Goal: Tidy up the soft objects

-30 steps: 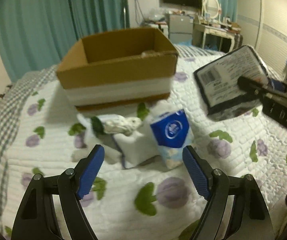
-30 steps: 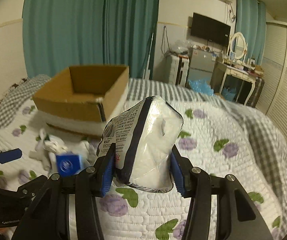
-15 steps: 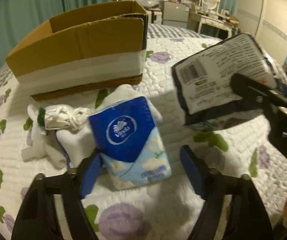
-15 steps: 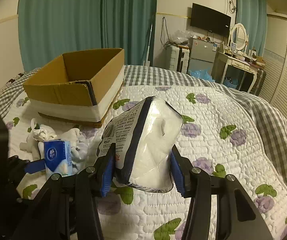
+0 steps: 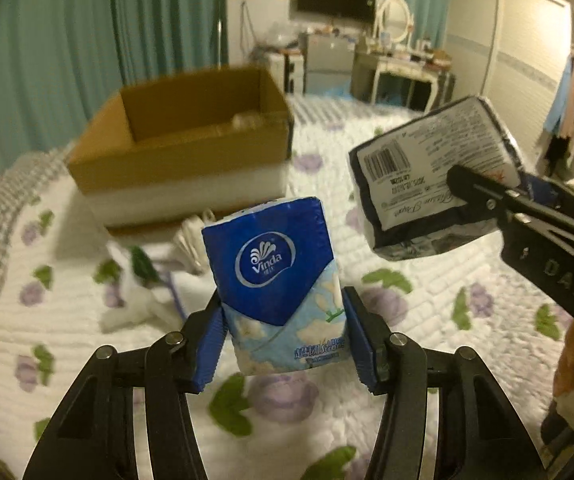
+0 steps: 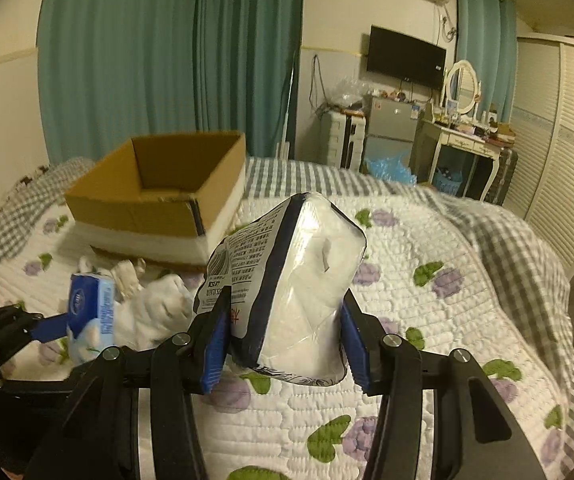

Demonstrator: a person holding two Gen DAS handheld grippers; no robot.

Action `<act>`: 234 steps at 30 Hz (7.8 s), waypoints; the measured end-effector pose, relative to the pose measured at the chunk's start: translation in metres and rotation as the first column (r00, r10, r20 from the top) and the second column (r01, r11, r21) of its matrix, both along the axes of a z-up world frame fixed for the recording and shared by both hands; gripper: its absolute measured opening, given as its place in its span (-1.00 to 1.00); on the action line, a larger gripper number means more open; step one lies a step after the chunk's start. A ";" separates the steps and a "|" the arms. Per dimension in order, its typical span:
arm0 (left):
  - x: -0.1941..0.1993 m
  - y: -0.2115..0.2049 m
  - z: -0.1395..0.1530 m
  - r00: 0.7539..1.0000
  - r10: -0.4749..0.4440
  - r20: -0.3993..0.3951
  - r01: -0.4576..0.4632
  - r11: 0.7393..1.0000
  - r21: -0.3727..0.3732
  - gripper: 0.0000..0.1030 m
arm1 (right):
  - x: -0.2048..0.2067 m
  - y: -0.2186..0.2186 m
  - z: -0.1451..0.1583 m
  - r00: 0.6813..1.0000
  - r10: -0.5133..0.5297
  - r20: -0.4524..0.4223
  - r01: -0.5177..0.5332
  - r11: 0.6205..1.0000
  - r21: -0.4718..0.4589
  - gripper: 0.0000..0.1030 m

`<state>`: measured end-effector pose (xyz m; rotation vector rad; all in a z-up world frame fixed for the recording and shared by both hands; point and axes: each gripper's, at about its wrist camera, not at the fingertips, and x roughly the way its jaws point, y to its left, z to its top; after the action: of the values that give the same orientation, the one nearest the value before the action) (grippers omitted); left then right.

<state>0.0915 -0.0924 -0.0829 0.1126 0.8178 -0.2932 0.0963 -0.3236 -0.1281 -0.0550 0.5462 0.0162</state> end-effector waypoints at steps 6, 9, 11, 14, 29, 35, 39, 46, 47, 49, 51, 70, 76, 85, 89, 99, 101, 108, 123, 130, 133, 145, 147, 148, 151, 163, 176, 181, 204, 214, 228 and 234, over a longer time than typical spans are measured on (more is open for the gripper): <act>-0.030 0.027 0.062 0.993 -0.006 0.122 0.010 1.000 -0.029 0.04 | -0.027 0.020 0.053 0.995 0.025 0.093 -0.024 1.000 -0.001 -0.03; -0.029 0.035 0.094 0.982 -0.005 0.188 0.011 0.999 -0.034 0.04 | -0.033 0.034 0.076 0.990 0.050 0.134 -0.049 0.999 -0.009 -0.03; -0.026 0.039 0.114 0.972 0.000 0.236 0.008 0.999 -0.035 0.04 | -0.033 0.044 0.093 0.984 0.069 0.162 -0.067 0.998 -0.018 -0.03; -0.020 0.053 0.135 0.959 0.014 0.283 -0.003 0.999 -0.042 0.04 | -0.022 0.058 0.111 0.977 0.100 0.186 -0.099 0.995 -0.015 -0.03; 0.117 0.083 0.120 0.947 0.096 0.308 -0.110 0.993 0.030 0.04 | 0.126 0.111 0.100 0.976 0.177 0.128 -0.184 0.982 0.042 -0.04; 0.170 0.081 0.072 0.967 0.094 0.235 -0.117 0.989 0.085 0.04 | 0.189 0.117 0.049 0.983 0.183 0.022 -0.184 0.979 0.087 -0.06; 0.189 0.079 0.052 0.975 0.076 0.209 -0.102 0.988 0.115 0.05 | 0.208 0.114 0.032 0.983 0.182 0.011 -0.182 0.978 0.098 -0.05; 0.193 0.069 0.045 0.975 0.035 0.219 -0.066 0.989 0.134 0.29 | 0.217 0.105 0.028 0.984 0.178 0.008 -0.178 0.980 0.091 0.49; 0.194 0.070 0.046 0.977 0.042 0.209 -0.071 0.988 0.136 0.29 | 0.214 0.103 0.031 0.985 0.170 0.015 -0.171 0.981 0.088 0.66; 0.193 0.071 0.051 0.976 0.053 0.211 -0.081 0.989 0.127 0.29 | 0.208 0.099 0.039 0.987 0.158 0.031 -0.161 0.983 0.090 0.68; 0.186 0.073 0.061 0.973 0.065 0.222 -0.096 0.987 0.132 0.29 | 0.199 0.097 0.052 0.988 0.146 0.042 -0.149 0.985 0.085 0.69; 0.027 0.127 0.237 0.875 0.126 0.468 -0.145 0.989 0.005 0.62 | -0.002 0.111 0.213 0.964 0.176 0.199 -0.164 0.984 -0.076 0.98; -0.012 0.134 0.236 0.863 0.105 0.494 -0.134 0.991 0.022 0.62 | -0.033 0.129 0.193 0.953 0.247 0.177 -0.239 0.969 -0.063 0.98; -0.004 0.144 0.161 0.922 0.132 0.363 -0.153 0.988 0.030 0.62 | -0.013 0.142 0.092 0.956 0.288 0.058 -0.283 0.956 -0.074 0.98; 0.019 0.143 0.108 0.957 0.144 0.252 -0.158 0.987 0.036 0.62 | 0.020 0.142 0.037 0.958 0.284 -0.038 -0.286 0.956 -0.065 0.98; 0.060 0.134 0.005 0.984 0.168 0.057 -0.171 0.984 0.049 0.62 | 0.076 0.134 -0.070 0.940 0.275 -0.201 -0.285 0.958 -0.025 0.95; 0.063 0.133 -0.010 0.985 0.166 0.040 -0.168 0.985 0.048 0.62 | 0.084 0.133 -0.084 0.935 0.272 -0.229 -0.284 0.958 -0.023 0.96; 0.067 0.130 -0.045 0.989 0.145 0.004 -0.144 0.986 0.086 0.62 | 0.105 0.137 -0.111 0.931 0.236 -0.278 -0.268 0.960 -0.082 0.96; 0.069 0.107 -0.064 0.998 0.046 -0.033 -0.043 0.995 0.095 0.57 | 0.095 0.105 -0.090 0.958 0.225 -0.179 -0.221 0.974 0.042 -0.22; 0.077 0.107 -0.069 0.999 0.001 -0.053 0.001 0.999 0.051 -0.35 | 0.083 0.107 -0.084 0.962 0.225 -0.157 -0.226 0.974 0.014 -0.64; 0.072 0.102 -0.068 0.998 -0.032 -0.059 0.034 0.999 0.039 -0.68 | 0.076 0.102 -0.082 0.965 0.218 -0.147 -0.218 0.976 0.017 -0.93; 0.039 0.119 -0.038 0.999 -0.024 -0.035 0.024 0.999 -0.021 -0.96 | 0.056 0.090 -0.068 0.974 0.191 -0.119 -0.185 0.981 0.066 -0.57; 0.035 0.119 -0.034 0.999 -0.022 -0.024 0.021 1.000 -0.014 -0.96 | 0.056 0.089 -0.069 0.976 0.179 -0.121 -0.173 0.983 0.062 -0.17; 0.032 0.118 -0.032 1.000 -0.021 -0.016 0.021 1.000 -0.011 -0.96 | 0.058 0.088 -0.071 0.975 0.180 -0.129 -0.172 0.982 0.074 0.17; 0.031 0.117 -0.030 1.000 -0.018 0.001 0.018 1.000 0.001 -0.95 | 0.063 0.087 -0.077 0.974 0.180 -0.139 -0.169 0.982 0.086 0.33; 0.048 0.114 -0.050 0.997 0.044 -0.063 -0.038 0.995 0.093 -0.80 | 0.110 0.094 -0.111 0.942 0.221 -0.254 -0.194 0.973 0.125 0.13; 0.044 0.112 -0.033 0.998 0.035 0.052 -0.037 0.999 0.038 -1.00 | 0.102 0.096 -0.100 0.949 0.224 -0.220 -0.204 0.973 0.109 -0.07; 0.036 0.105 -0.029 0.995 0.001 0.101 -0.007 0.998 0.061 -1.00 | 0.101 0.095 -0.100 0.950 0.220 -0.220 -0.199 0.974 0.112 -0.07; 0.063 0.108 -0.017 0.994 0.062 0.094 -0.064 0.998 0.015 -0.87 | 0.093 0.078 -0.088 0.965 0.191 -0.180 -0.171 0.978 0.123 -0.07; 0.068 0.103 -0.016 0.991 0.029 0.134 -0.033 0.999 0.026 -0.99 | 0.092 0.071 -0.081 0.974 0.168 -0.152 -0.149 0.981 0.125 -0.07; 0.078 0.062 -0.017 0.992 -0.089 0.087 0.089 0.996 0.007 -0.85 | 0.089 0.031 -0.058 0.991 0.079 -0.108 -0.064 0.988 0.138 -0.07; 0.095 0.044 -0.030 0.991 -0.130 0.024 0.130 0.991 -0.040 -0.85 | 0.090 0.018 -0.054 0.994 0.054 -0.100 -0.038 0.987 0.154 -0.07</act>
<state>0.1862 -0.0481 -0.1127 0.1304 0.7840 -0.4309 0.1860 -0.3058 -0.1820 0.0824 0.6459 0.1061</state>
